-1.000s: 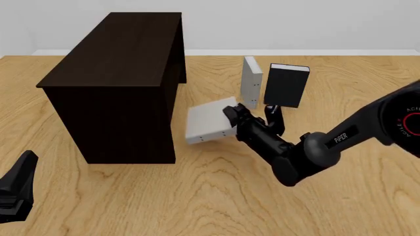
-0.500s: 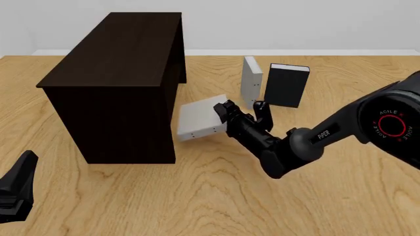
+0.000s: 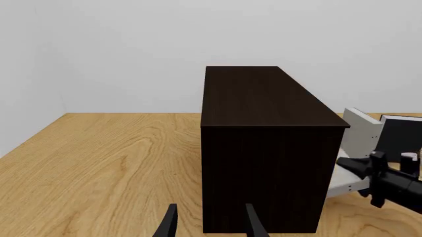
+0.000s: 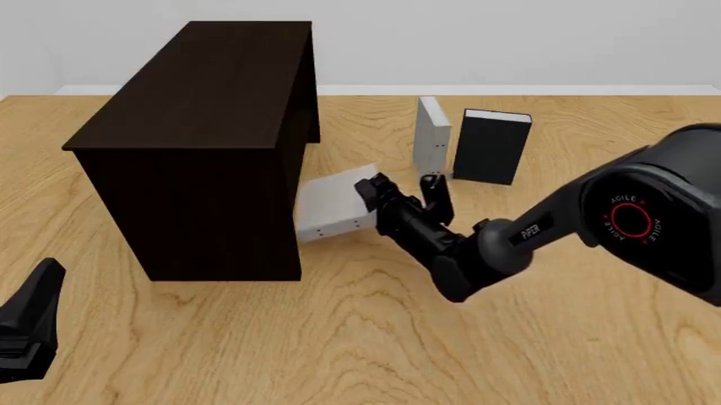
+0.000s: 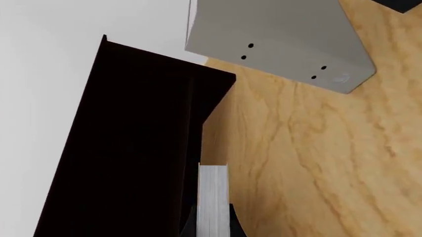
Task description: Pick up the book on the right and place it under the cabinet shelf.
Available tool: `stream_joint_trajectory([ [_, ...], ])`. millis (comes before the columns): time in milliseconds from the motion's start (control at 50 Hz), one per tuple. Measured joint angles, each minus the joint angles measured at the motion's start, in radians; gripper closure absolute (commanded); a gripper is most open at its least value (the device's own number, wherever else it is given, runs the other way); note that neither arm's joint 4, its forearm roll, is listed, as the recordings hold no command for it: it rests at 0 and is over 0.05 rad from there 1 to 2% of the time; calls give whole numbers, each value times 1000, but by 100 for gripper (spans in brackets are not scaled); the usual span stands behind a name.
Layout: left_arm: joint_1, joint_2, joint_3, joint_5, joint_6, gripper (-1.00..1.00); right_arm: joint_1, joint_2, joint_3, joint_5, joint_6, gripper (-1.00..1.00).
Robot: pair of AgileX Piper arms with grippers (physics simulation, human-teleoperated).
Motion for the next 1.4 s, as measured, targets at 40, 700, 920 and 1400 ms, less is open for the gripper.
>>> stream_joint_trajectory([
  [40, 0, 0, 0, 0, 0, -100, 1, 6, -6, 2, 1, 100],
  [700, 0, 0, 0, 0, 0, -100, 7, 51, -51, 13, 6, 100],
  [920, 0, 0, 0, 0, 0, -100, 4, 56, -62, 16, 24, 100],
  [1400, 0, 0, 0, 0, 0, -100, -18, 48, -86, 82, 152, -100],
])
